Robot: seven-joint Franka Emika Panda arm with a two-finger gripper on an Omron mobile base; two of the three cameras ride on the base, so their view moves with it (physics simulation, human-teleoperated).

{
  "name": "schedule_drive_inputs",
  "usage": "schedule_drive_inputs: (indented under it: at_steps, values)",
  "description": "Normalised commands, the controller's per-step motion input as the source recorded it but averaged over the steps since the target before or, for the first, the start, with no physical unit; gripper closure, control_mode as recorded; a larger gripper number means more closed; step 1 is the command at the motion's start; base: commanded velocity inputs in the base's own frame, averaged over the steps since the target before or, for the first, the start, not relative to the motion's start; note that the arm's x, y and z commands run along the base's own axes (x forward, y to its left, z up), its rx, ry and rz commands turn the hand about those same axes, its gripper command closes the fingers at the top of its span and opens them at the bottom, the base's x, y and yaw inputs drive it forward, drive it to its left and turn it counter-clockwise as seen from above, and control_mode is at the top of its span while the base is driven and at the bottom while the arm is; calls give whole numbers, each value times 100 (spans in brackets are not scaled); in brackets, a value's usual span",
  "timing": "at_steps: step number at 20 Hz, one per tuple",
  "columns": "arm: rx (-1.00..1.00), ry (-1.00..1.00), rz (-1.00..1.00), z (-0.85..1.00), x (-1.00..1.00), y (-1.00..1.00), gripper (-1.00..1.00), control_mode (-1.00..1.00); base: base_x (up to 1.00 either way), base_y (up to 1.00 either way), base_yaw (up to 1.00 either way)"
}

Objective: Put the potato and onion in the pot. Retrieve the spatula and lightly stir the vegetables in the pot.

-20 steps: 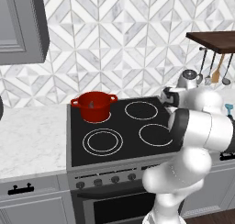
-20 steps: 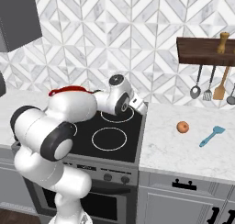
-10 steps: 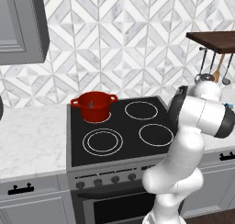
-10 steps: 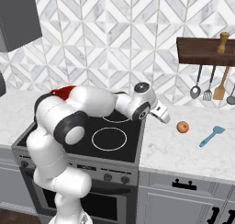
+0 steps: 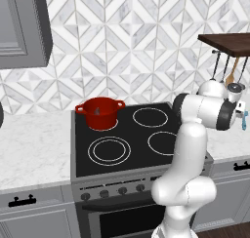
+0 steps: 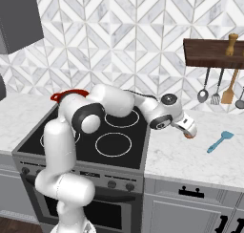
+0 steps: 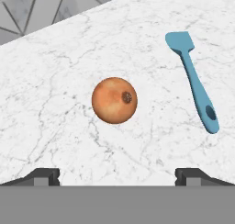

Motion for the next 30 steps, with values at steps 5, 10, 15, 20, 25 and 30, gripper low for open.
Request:
schedule_drive_inputs:
  at_steps: [5,10,15,20,25,30]
  values:
    - [1,3,0,-26,46,-13,-100,-100,0,0,0]
    - [0,3,0,-31,43,-12,-100,-100,0,0,0]
    - [0,2,0,-18,35,-24,-100,-100,0,0,0]
    - [0,2,0,-20,35,-18,-100,-100,0,0,0]
    - [0,2,0,-20,22,-13,-100,-100,0,0,0]
    - [0,1,0,-9,-4,13,100,-100,0,0,0]
